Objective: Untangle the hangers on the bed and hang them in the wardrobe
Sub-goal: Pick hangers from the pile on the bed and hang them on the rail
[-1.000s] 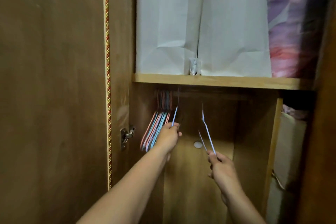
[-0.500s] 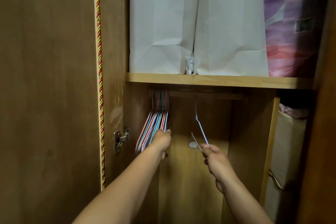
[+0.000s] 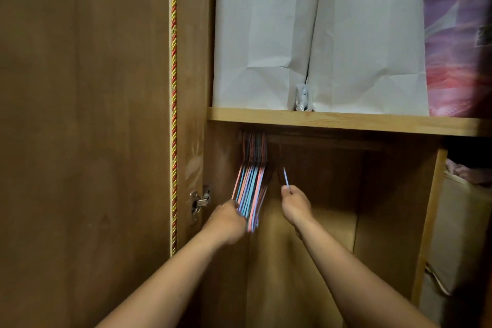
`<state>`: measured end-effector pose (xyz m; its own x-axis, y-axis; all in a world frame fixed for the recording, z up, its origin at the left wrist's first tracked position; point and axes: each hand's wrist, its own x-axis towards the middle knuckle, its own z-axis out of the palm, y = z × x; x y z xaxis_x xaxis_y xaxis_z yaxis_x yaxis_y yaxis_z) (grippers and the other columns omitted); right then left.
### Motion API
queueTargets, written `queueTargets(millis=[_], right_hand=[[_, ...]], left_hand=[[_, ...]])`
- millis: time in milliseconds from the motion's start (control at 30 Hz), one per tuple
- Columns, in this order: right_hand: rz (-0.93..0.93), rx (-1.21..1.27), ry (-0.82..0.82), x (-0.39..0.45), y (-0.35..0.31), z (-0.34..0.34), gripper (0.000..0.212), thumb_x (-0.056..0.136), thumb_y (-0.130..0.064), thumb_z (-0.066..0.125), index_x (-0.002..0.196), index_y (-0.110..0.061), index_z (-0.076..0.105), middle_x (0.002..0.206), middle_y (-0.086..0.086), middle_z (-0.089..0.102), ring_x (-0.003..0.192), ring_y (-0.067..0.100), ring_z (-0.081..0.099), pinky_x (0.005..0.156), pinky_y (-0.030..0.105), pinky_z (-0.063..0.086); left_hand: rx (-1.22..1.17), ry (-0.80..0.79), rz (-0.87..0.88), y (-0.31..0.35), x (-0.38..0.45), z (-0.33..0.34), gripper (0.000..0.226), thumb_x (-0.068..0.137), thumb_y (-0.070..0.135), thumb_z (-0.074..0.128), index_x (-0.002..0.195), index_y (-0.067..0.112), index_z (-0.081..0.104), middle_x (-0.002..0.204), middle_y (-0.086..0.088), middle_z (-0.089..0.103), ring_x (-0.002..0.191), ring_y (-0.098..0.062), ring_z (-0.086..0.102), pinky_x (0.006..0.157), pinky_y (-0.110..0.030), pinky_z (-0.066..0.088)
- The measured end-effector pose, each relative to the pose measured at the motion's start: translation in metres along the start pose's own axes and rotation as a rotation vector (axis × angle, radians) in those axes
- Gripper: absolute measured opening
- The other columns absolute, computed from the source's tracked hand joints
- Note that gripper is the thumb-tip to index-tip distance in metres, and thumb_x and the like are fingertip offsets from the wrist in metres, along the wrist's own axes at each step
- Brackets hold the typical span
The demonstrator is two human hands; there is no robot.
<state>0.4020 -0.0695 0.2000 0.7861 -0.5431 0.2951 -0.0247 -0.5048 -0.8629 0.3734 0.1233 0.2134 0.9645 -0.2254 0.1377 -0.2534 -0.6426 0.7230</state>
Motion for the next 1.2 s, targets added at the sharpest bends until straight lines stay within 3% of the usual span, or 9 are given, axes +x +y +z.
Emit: queueTargets(millis=[133,267,400,533,700,733,933,1067,1200], right_hand=[[-0.034,-0.213,-0.062,-0.006,0.005,0.042,0.043,0.104,-0.042,0.021,0.117,-0.017,0.054,0.122,0.017,0.057,0.114,0.037,0.052,0.095,0.042,0.041],[-0.006,-0.200,-0.069,-0.015,-0.008,0.068,0.041,0.105,-0.042,0.027,0.129,-0.017,0.049,0.125,0.016,0.052,0.119,0.037,0.052,0.100,0.043,0.042],[-0.022,-0.267,-0.111,-0.011,-0.007,0.080,0.047,0.102,-0.045,0.023,0.129,-0.017,0.050,0.131,0.015,0.051,0.118,0.036,0.051,0.101,0.043,0.042],[0.035,-0.228,-0.101,-0.024,-0.007,0.066,0.049,0.103,-0.042,0.031,0.141,-0.013,0.044,0.137,0.019,0.047,0.126,0.038,0.046,0.105,0.040,0.037],[-0.332,-0.159,0.239,-0.068,-0.013,0.051,0.038,0.093,-0.019,0.054,0.131,-0.017,0.055,0.129,0.009,0.051,0.120,0.029,0.045,0.105,0.041,0.039],[-0.394,-0.105,0.226,-0.083,-0.012,0.055,0.034,0.091,-0.015,0.056,0.124,-0.016,0.058,0.124,0.008,0.052,0.116,0.028,0.047,0.102,0.041,0.040],[-0.414,0.232,-0.233,-0.189,-0.002,0.073,0.005,0.094,-0.015,0.055,0.089,-0.016,0.053,0.088,0.002,0.057,0.087,0.022,0.051,0.073,0.029,0.032],[-0.458,0.214,-0.533,-0.282,0.028,0.086,0.036,0.095,-0.020,0.056,0.062,-0.015,0.042,0.066,0.000,0.048,0.068,0.020,0.043,0.064,0.031,0.027],[-0.422,0.066,-0.932,-0.409,0.059,0.084,0.036,0.089,-0.014,0.058,0.058,-0.008,0.042,0.057,0.006,0.046,0.062,0.026,0.044,0.058,0.037,0.034]], left_hand=[[-0.024,-0.015,-0.003,-0.011,-0.007,-0.006,0.028,0.095,0.024,0.059,0.123,0.019,0.057,0.117,-0.002,0.065,0.099,-0.017,0.061,0.080,-0.026,0.047],[-0.033,-0.016,-0.004,-0.013,-0.017,-0.012,0.031,0.097,0.024,0.057,0.129,0.023,0.054,0.123,-0.002,0.063,0.103,-0.017,0.061,0.081,-0.025,0.048],[-0.075,-0.052,-0.020,-0.012,-0.025,-0.018,0.031,0.097,0.024,0.058,0.128,0.023,0.055,0.108,0.003,0.064,0.088,-0.012,0.061,0.065,-0.020,0.047],[-0.106,-0.038,-0.073,-0.012,-0.035,-0.017,0.020,0.098,0.022,0.055,0.117,0.029,0.053,0.097,0.007,0.060,0.100,-0.019,0.065,0.082,-0.030,0.053],[-0.181,0.063,-0.138,-0.023,-0.051,-0.012,0.014,0.097,0.019,0.054,0.105,0.029,0.060,0.097,0.000,0.068,0.077,-0.016,0.064,0.065,-0.025,0.049],[-0.195,0.112,-0.166,-0.032,-0.060,-0.007,0.013,0.095,0.019,0.055,0.100,0.028,0.063,0.093,0.000,0.070,0.073,-0.017,0.065,0.063,-0.025,0.050],[-0.311,0.328,-0.312,-0.080,-0.153,0.018,0.019,0.096,0.016,0.053,0.090,0.024,0.069,0.086,0.000,0.073,0.079,-0.020,0.070,0.073,-0.038,0.058],[-0.408,0.526,-0.533,-0.118,-0.263,0.040,0.021,0.096,0.011,0.052,0.090,0.020,0.069,0.089,-0.005,0.075,0.082,-0.022,0.071,0.075,-0.041,0.059],[-0.442,0.761,-0.804,-0.147,-0.422,0.069,0.022,0.097,0.009,0.051,0.089,0.018,0.069,0.083,0.001,0.074,0.073,-0.014,0.066,0.066,-0.029,0.050]])
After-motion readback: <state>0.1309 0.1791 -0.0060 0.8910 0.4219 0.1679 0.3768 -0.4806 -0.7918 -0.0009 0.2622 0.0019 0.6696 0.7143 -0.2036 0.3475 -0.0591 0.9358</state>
